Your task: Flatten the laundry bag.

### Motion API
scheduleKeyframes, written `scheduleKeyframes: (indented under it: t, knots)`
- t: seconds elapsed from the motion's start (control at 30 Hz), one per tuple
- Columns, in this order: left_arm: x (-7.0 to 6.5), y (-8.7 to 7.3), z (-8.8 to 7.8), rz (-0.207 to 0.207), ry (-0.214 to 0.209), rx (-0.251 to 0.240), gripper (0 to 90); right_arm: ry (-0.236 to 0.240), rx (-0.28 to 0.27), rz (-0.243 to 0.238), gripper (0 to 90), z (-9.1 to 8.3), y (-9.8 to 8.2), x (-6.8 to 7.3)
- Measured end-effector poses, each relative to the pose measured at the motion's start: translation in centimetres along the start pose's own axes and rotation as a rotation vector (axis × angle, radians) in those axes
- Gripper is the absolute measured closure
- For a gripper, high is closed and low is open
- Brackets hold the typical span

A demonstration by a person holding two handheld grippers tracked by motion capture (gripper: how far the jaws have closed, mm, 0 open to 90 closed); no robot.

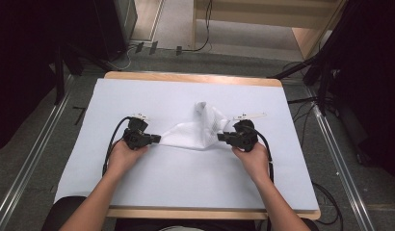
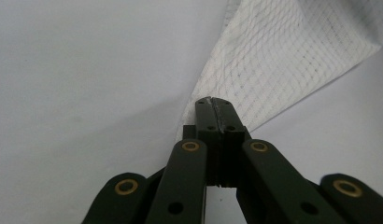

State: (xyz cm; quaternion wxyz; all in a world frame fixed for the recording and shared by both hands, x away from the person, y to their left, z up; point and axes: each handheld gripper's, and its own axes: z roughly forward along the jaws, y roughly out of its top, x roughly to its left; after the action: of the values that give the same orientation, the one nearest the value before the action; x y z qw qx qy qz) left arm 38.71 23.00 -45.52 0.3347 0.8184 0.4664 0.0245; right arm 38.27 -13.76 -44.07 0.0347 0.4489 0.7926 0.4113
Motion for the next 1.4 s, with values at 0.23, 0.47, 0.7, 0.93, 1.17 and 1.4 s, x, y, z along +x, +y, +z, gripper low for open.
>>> scheduleKeyframes:
  t: [0.23, 0.47, 0.7, 0.93, 1.17, 1.4]
  knots:
    - [0.1, 0.1, 0.1, -0.007, -0.008, 0.005, 90.0, -0.023, -0.015, -0.010, 72.3, -2.0, -0.6, -0.1]
    - [0.1, 0.2, 0.0, -0.018, -0.017, 0.010, 89.0, -0.038, -0.072, -0.022, 63.5, -4.2, -0.3, -0.3]
    - [-0.8, 1.0, -0.8, -0.025, -0.040, -0.048, 90.0, -0.054, -0.087, -0.060, 78.7, -4.8, 1.2, 0.5]
    - [-2.7, 1.3, 0.5, 0.007, -0.064, -0.065, 90.0, 0.012, -0.076, -0.095, 89.7, -3.1, 3.7, 2.5]
    - [-2.7, 0.8, 1.4, 0.006, -0.062, -0.038, 90.0, 0.002, -0.021, -0.121, 89.6, 0.1, 4.5, 3.3]
    - [-2.6, 0.6, 1.6, 0.021, -0.043, -0.016, 89.6, -0.053, 0.013, -0.071, 90.0, 0.3, 3.5, 0.9]
